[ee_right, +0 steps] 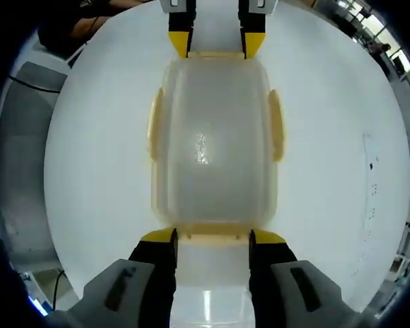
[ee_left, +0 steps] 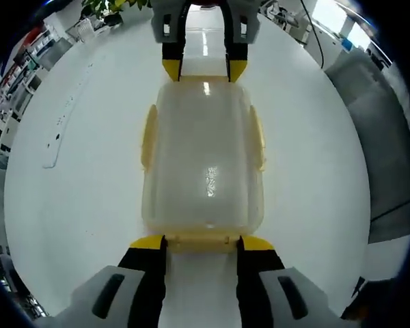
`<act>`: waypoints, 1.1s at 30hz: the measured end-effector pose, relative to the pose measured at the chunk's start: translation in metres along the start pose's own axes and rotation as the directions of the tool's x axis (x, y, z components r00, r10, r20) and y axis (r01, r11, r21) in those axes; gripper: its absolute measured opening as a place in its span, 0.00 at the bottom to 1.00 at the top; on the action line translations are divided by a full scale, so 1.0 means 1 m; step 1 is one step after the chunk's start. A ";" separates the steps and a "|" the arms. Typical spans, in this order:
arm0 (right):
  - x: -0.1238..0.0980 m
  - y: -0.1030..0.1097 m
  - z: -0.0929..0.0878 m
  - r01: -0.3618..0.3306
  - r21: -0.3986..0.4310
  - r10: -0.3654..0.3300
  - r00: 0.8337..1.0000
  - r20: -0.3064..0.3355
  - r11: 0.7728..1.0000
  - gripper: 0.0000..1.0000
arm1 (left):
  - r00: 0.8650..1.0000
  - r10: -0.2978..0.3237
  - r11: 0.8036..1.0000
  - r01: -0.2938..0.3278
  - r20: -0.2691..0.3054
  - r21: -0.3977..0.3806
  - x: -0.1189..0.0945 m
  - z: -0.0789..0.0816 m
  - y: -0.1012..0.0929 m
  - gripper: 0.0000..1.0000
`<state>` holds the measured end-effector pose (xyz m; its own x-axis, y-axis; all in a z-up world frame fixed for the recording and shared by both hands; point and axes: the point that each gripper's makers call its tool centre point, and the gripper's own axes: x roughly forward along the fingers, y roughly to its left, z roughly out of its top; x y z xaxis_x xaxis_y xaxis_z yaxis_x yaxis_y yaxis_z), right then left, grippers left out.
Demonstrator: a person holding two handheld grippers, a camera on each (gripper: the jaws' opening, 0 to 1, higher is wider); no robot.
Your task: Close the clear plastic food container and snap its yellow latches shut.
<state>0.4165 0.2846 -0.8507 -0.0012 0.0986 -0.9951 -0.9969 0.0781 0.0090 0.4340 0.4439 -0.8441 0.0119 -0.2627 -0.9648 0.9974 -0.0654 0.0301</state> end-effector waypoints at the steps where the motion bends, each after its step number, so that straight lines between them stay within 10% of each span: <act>1: 0.000 -0.002 0.000 -0.001 -0.001 0.001 1.000 -0.005 1.000 0.39 | 1.000 -0.002 1.000 0.002 -0.003 0.003 0.000 0.000 0.001 0.34; 33: 0.000 -0.010 0.000 0.006 0.009 -0.007 0.999 0.050 1.000 0.37 | 0.993 0.001 0.999 -0.005 -0.119 -0.034 0.003 -0.006 0.008 0.33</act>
<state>0.4261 0.2838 -0.8508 0.0092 0.1473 -0.9890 -0.9961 0.0878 0.0038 0.4426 0.4481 -0.8485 0.0209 -0.1458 -0.9891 0.9992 -0.0313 0.0257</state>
